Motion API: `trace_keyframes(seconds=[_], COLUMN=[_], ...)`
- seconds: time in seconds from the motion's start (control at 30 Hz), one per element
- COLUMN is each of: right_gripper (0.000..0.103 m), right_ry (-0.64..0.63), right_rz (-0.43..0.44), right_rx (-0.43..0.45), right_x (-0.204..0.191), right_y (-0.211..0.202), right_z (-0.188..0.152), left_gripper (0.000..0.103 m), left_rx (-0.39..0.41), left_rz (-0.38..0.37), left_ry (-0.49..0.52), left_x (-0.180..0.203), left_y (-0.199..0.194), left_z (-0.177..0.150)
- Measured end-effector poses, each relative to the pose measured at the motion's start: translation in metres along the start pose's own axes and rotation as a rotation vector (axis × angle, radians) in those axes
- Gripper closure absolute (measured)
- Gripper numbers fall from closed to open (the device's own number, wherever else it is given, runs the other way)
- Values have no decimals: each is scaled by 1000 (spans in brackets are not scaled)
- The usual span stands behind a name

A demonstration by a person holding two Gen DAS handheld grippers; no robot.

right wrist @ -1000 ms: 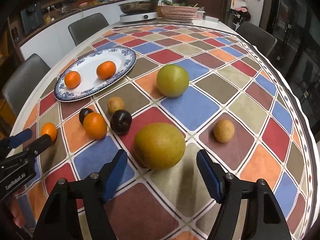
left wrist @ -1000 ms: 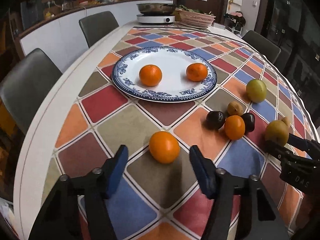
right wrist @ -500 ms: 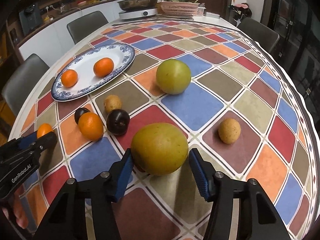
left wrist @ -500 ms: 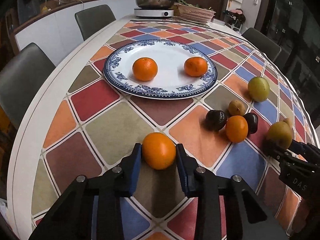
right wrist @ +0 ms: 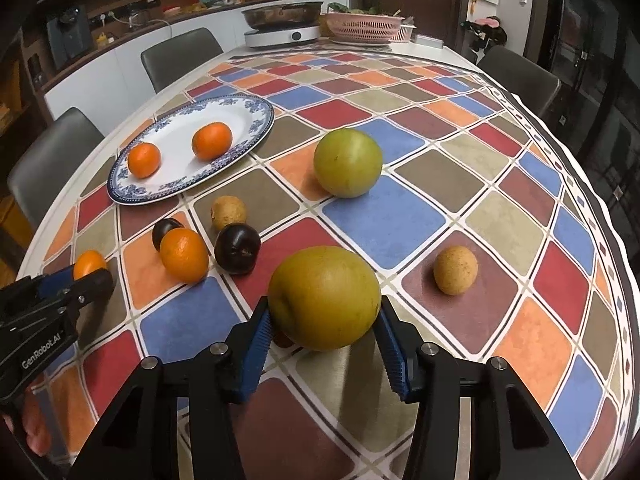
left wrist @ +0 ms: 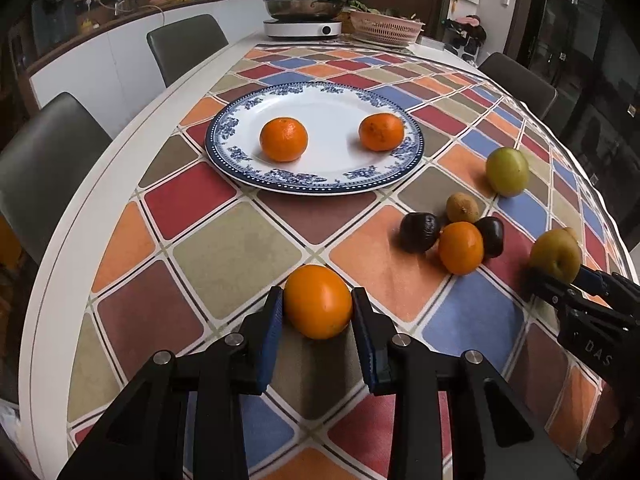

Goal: Organize fruits
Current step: 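Grasp an orange with the left tool while the right tool grasps the yellow pear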

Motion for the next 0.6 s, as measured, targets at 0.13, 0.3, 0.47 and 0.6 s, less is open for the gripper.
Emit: trace_keyframes(seconds=[0.13, 0.3, 0.47, 0.6], right_gripper=[53, 52, 52, 53], right_ry=[5, -17, -37, -53], right_rz=[22, 70, 135, 176], right_rx=[22, 62, 108, 135], right_x=[1, -3, -7, -9], right_y=[-10, -29, -51, -63], right_z=[3, 9, 17, 25], left_gripper=[69, 69, 69, 69], left_rx=[19, 46, 73, 92], left_rz=[7, 13, 32, 40], left_ry=[4, 4, 14, 22], left_x=[3, 9, 14, 18], left_y=[-14, -34, -55, -70], left_z=[3, 8, 12, 16])
Point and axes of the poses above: each gripper's, at about its wrist camera, not at the fingertips, and y roughly the way its jaws point, x to its right, z to its top, the point moved 3 cm from there along y, roughly the way its jaws point, and after that the axes turned 15 degrees about x, right-handed, at the moved point
